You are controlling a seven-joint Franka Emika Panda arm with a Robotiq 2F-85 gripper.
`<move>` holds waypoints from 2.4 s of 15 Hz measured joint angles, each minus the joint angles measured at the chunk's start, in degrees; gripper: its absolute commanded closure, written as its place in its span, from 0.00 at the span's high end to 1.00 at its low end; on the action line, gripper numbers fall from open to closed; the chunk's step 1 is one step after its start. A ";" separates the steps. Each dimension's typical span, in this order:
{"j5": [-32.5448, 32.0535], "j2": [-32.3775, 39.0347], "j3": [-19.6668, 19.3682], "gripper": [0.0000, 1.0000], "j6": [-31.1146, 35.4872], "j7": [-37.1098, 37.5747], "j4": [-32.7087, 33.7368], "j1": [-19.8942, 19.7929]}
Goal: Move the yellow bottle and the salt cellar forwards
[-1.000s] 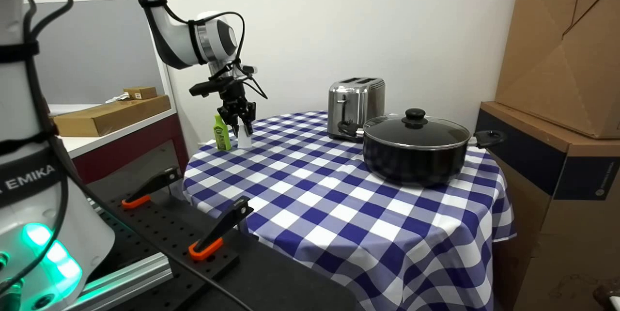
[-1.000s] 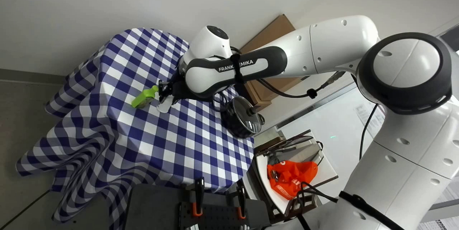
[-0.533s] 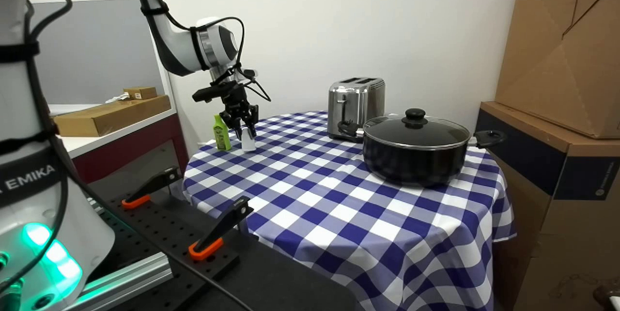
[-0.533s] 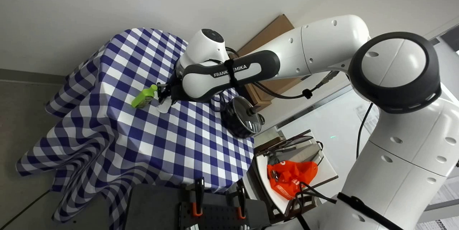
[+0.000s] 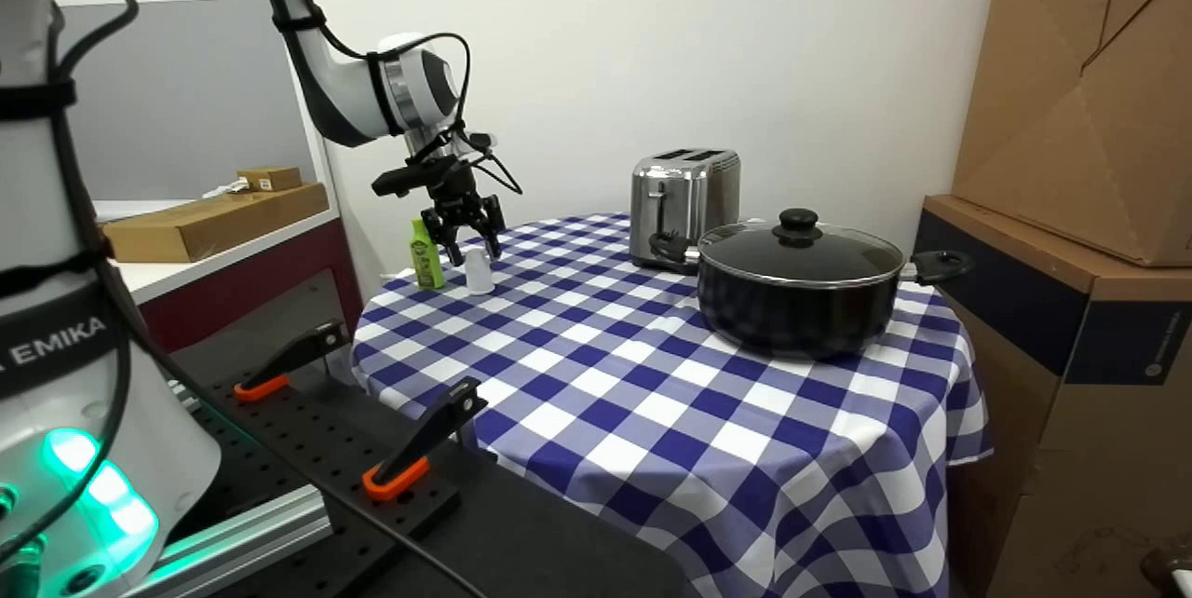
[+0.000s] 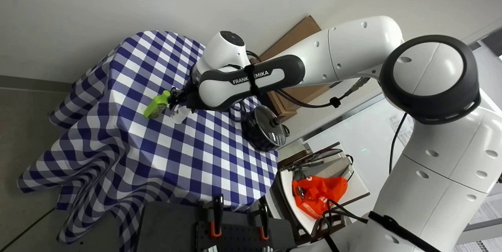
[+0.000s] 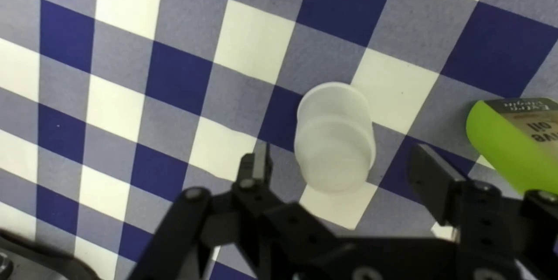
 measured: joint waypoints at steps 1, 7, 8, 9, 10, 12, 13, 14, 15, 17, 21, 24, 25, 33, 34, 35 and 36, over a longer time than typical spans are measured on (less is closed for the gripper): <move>0.00 0.00 0.00 1.00 0.00 0.00 0.03 0.00; 0.64 -0.95 0.76 1.00 1.78 0.00 0.48 -0.14; 0.94 -1.30 1.00 1.00 2.15 0.00 0.61 -0.18; 1.25 -1.70 1.23 1.00 2.49 0.00 0.72 -0.22; 1.55 -2.14 1.44 1.00 2.78 0.00 0.80 -0.26; 2.10 -2.95 1.76 1.00 3.22 -0.01 0.91 -0.38; 2.46 -3.35 1.87 1.00 3.37 -0.13 0.92 -0.45; 2.77 -3.72 1.93 1.00 3.52 -0.29 0.93 -0.50; 3.14 -4.05 1.98 1.00 3.68 -0.60 0.94 -0.55; 4.66 -4.78 2.69 1.00 3.72 -1.76 0.96 -1.07; 12.54 -8.05 8.24 1.00 0.90 -6.18 0.96 -4.11; 17.17 -12.99 11.94 1.00 -5.85 -7.06 0.99 -5.30; 17.56 -14.91 12.46 1.00 -8.68 -7.06 1.00 -5.32; 17.62 -28.88 14.05 1.00 -28.77 -6.49 1.02 -7.66; 17.61 -30.16 14.06 1.00 -28.81 -6.23 0.86 -8.39; 17.20 -31.41 14.05 1.00 -28.55 -5.91 0.57 -9.25; 16.80 -32.69 14.03 1.00 -28.10 -5.52 0.11 -10.23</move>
